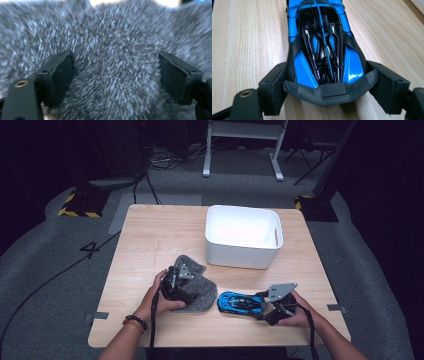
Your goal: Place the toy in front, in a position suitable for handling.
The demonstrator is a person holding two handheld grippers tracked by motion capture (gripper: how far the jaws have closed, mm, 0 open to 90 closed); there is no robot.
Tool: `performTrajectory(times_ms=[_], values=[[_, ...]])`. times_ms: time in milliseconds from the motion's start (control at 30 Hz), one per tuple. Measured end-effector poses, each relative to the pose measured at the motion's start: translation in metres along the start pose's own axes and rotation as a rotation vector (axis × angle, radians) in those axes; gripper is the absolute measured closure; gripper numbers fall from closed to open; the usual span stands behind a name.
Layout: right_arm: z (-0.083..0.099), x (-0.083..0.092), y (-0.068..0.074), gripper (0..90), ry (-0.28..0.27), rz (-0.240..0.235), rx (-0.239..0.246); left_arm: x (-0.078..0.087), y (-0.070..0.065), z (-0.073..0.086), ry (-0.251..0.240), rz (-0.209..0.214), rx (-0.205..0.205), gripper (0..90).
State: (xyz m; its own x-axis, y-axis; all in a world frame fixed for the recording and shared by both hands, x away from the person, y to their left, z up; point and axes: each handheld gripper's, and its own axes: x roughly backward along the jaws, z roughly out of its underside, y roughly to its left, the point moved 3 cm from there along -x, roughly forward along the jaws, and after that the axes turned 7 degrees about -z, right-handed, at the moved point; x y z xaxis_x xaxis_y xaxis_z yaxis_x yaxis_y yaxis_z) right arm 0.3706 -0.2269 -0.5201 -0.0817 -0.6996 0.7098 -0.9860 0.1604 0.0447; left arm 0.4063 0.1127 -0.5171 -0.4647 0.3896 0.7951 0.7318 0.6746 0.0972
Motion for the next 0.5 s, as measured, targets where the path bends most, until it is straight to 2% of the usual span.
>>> performTrajectory(times_ms=[100, 167, 200, 267, 300, 333, 400, 433, 467, 500], values=[[0.0004, 0.0003, 0.001, 22.4, -0.003, 0.007, -0.008, -0.0007, 0.0018, 0.0002, -0.005, 0.003, 0.008, 20.0], [0.0009, 0.0007, 0.0014, 22.2, -0.005, 0.01, -0.026, 0.0016, 0.0016, 0.0002, -0.013, 0.004, 0.005, 36.0], [0.0019, 0.0003, 0.0011, 21.5, -0.007, 0.009, -0.049, 0.0023, 0.0014, 0.0004, -0.02, 0.002, 0.005, 39.5], [0.0026, -0.0001, 0.0008, 20.7, -0.012, 0.008, -0.06, 0.0031, 0.001, 0.0009, -0.025, 0.004, -0.001, 41.7], [0.0034, -0.0004, 0.0003, 19.1, -0.016, 0.007, -0.066, 0.0036, 0.0008, 0.0008, -0.025, 0.005, -0.003, 46.0], [0.0046, -0.0011, -0.0009, 15.8, -0.018, 0.017, -0.083, 0.0039, 0.0005, 0.0008, -0.03, 0.005, -0.004, 53.9], [0.005, -0.0013, -0.0011, 16.5, -0.022, 0.015, -0.085, 0.0046, -0.0004, 0.0013, -0.036, 0.008, -0.009, 57.0], [0.0054, -0.0015, -0.0009, 16.4, -0.027, 0.017, -0.084, 0.0048, -0.0011, 0.0015, -0.041, 0.012, -0.008, 61.6], [0.0057, -0.0018, -0.0003, 16.8, -0.031, 0.022, -0.087, 0.0058, -0.0019, 0.002, -0.039, 0.011, -0.021, 72.4], [0.0058, -0.0017, -0.0001, 17.1, -0.031, 0.023, -0.086, 0.0058, -0.0024, 0.0021, -0.045, 0.01, -0.033, 74.2]])
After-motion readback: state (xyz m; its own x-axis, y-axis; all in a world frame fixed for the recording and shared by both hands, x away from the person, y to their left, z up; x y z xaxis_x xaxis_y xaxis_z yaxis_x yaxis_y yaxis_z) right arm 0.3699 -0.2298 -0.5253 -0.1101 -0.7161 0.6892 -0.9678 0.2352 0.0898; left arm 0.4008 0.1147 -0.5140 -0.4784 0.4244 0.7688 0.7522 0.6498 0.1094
